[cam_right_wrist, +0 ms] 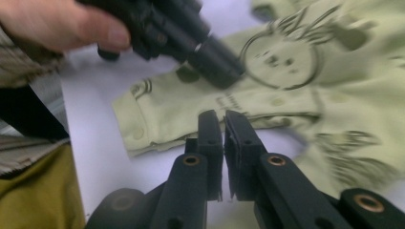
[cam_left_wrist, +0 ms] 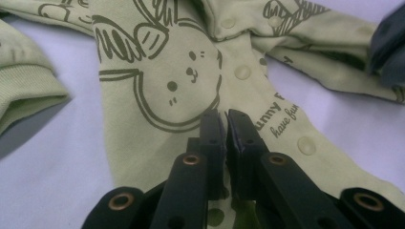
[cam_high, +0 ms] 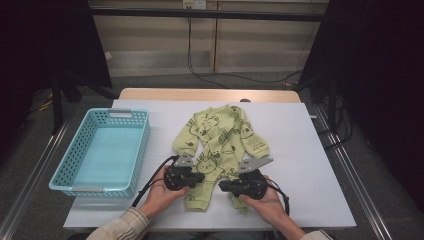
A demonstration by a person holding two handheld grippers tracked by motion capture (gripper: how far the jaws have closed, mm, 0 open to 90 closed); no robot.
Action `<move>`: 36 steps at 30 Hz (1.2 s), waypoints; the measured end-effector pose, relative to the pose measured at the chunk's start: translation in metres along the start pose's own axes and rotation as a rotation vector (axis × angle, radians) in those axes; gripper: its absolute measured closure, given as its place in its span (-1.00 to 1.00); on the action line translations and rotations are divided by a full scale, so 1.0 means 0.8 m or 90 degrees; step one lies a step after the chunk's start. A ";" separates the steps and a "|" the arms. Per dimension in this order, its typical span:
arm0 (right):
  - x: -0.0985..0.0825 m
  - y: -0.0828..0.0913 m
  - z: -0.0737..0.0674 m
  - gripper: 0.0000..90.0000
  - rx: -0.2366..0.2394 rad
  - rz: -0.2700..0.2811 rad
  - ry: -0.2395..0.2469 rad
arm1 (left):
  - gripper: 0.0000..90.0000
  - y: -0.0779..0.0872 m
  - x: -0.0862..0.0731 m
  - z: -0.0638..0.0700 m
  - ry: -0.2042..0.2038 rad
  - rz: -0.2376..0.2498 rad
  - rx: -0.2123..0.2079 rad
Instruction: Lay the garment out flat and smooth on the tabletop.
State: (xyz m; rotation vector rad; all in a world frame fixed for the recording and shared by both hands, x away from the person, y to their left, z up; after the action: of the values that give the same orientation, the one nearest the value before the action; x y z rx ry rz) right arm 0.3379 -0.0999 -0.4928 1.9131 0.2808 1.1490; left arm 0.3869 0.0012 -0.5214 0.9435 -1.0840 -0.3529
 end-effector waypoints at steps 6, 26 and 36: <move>0.007 0.023 0.020 0.69 -0.038 0.035 -0.011 | 0.86 0.000 0.000 0.001 -0.008 -0.001 0.003; -0.030 0.011 0.065 0.31 -0.070 -0.027 -0.053 | 0.78 -0.001 0.001 -0.007 -0.002 0.014 0.013; -0.016 -0.009 0.050 0.21 -0.046 -0.030 -0.020 | 0.60 -0.001 0.002 -0.003 -0.008 0.009 0.017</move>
State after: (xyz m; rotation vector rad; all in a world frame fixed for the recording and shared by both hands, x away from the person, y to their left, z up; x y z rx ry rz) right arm 0.3646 -0.1250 -0.5140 1.8506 0.2622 1.0826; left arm 0.3899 0.0010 -0.5217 0.9579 -1.1081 -0.3347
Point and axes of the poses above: each handheld gripper's, and its own axes: y roughly backward along the jaws, x roughly out of its top, z roughly to its right, the point moved 10 cm from there along -y, roughly forward along the jaws, and after that the axes turned 11 degrees about -z, right-handed, at the moved point
